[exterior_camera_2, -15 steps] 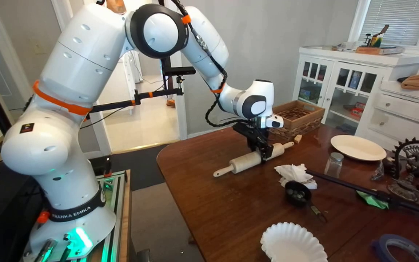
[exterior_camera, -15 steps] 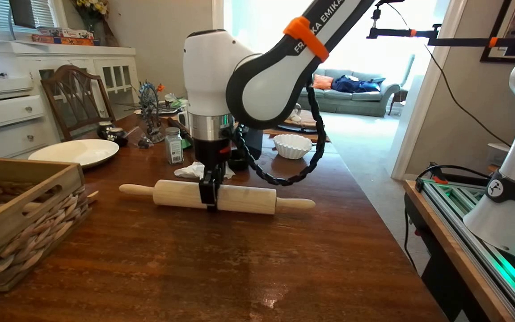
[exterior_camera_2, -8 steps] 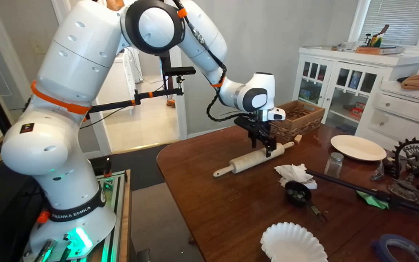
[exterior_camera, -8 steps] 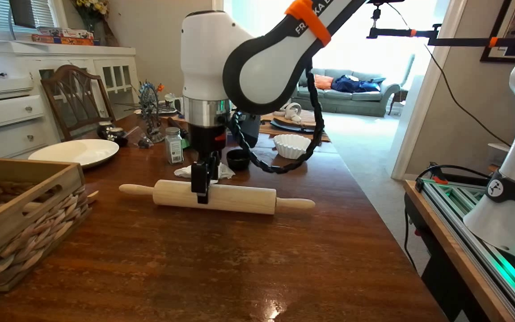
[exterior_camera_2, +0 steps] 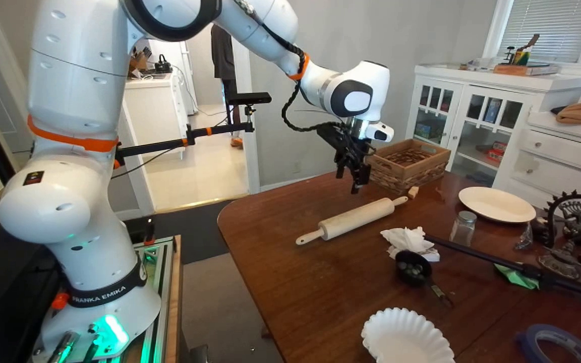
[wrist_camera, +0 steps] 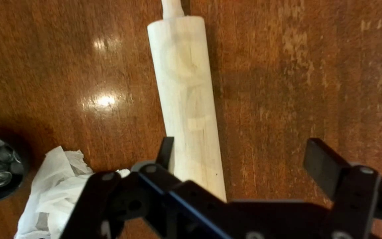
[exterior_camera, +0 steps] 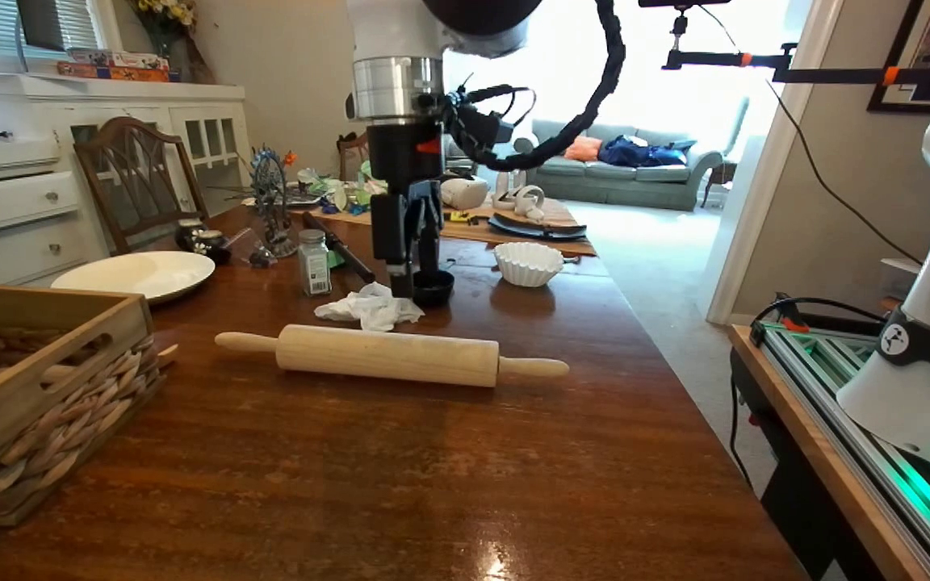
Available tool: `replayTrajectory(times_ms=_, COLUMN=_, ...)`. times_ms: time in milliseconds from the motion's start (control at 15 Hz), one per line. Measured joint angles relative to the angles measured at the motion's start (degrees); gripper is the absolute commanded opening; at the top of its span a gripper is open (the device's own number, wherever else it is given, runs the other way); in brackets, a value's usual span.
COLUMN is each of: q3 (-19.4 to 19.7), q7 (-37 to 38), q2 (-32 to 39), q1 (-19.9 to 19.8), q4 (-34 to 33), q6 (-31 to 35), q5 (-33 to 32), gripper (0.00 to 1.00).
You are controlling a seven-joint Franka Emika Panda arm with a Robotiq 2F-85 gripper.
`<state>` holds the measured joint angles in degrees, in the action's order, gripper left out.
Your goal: Move the rolling pin to the left.
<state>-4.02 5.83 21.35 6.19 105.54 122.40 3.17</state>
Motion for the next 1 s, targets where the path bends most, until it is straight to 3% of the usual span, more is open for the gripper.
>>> replayTrajectory(times_ms=267, q3=0.4, q7=0.1, q2=-8.5, q1=-1.9, q4=8.1, q6=1.0, q5=3.2, gripper=1.00)
replayTrajectory(times_ms=667, q3=1.2, q7=-0.2, q2=-20.4, q1=-2.9, q4=26.2, q6=15.6, q5=3.1, gripper=1.00)
replayTrajectory(times_ms=1000, q3=1.2, q7=-0.2, q2=-23.1, q1=-2.9, q4=29.4, q6=17.1, q5=3.0, gripper=1.00)
